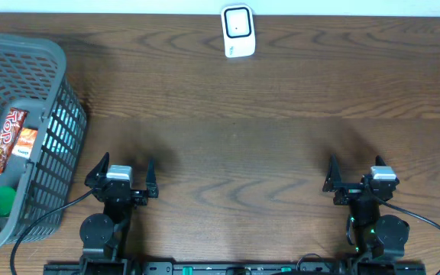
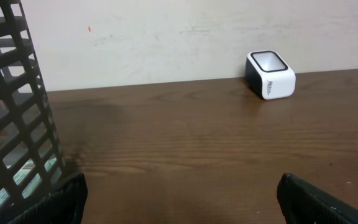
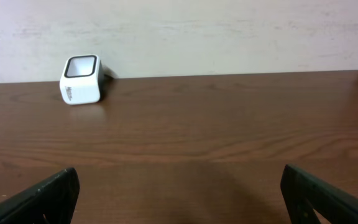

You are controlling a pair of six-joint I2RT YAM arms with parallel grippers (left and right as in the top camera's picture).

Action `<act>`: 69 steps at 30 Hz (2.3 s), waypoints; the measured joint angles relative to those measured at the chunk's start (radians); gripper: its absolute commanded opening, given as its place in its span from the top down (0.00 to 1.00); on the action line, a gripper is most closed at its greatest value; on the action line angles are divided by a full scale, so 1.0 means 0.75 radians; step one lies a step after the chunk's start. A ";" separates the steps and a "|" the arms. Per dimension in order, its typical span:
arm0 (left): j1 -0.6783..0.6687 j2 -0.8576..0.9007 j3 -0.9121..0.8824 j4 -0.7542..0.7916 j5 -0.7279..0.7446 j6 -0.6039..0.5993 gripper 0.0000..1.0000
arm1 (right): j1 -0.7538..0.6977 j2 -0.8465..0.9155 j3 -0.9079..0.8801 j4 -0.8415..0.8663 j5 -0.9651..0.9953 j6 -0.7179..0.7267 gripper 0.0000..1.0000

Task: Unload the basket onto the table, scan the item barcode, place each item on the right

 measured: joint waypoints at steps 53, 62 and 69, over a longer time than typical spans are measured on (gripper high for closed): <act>0.000 0.000 0.001 -0.004 -0.032 0.030 0.02 | 0.000 0.000 0.000 0.000 0.000 0.000 0.01; 0.000 0.000 0.001 -0.004 -0.032 0.030 0.02 | -0.001 0.000 0.000 0.000 0.000 0.000 0.01; 0.000 0.000 0.001 -0.004 -0.032 0.030 0.02 | -0.001 0.000 0.000 0.000 0.000 0.000 0.01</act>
